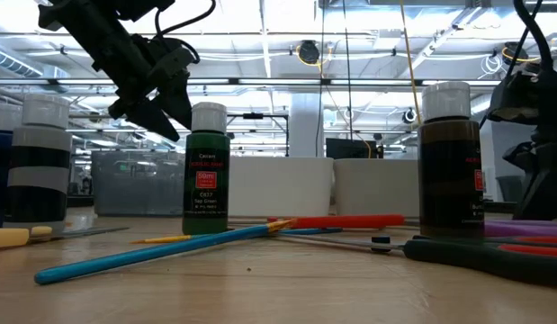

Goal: Pick & Place Paint Supplies
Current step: Put the blue paint brush into the black bin

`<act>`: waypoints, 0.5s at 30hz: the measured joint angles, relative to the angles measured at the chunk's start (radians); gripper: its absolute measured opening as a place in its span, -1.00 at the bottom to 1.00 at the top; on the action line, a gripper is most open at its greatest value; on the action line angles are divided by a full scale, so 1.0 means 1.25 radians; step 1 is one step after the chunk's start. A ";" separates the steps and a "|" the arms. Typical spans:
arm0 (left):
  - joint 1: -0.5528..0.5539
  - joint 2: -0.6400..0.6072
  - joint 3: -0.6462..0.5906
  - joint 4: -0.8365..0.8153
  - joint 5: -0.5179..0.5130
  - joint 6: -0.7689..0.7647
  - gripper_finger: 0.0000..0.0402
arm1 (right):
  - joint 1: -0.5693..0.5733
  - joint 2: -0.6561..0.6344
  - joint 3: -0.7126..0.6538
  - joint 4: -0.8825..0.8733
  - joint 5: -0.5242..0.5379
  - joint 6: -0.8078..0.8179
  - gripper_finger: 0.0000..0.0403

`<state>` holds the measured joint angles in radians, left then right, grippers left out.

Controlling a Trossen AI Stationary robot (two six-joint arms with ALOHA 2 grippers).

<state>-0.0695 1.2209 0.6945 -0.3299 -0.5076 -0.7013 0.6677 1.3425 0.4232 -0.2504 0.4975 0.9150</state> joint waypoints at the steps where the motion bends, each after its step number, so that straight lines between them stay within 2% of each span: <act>1: 0.000 0.000 0.000 0.001 0.000 0.000 0.38 | 0.000 -0.014 0.000 0.000 0.004 -0.008 -1.00; 9: 0.000 0.000 0.000 0.039 0.000 0.023 0.39 | -0.001 -0.134 -0.003 -0.009 0.079 -0.065 -1.00; 15: 0.000 0.000 0.000 0.056 0.002 0.034 0.37 | -0.001 -0.196 -0.003 0.034 0.098 -0.132 -1.00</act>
<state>-0.0693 1.2209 0.6941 -0.2599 -0.5053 -0.6590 0.6668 1.0975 0.4198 -0.2075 0.6205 0.7504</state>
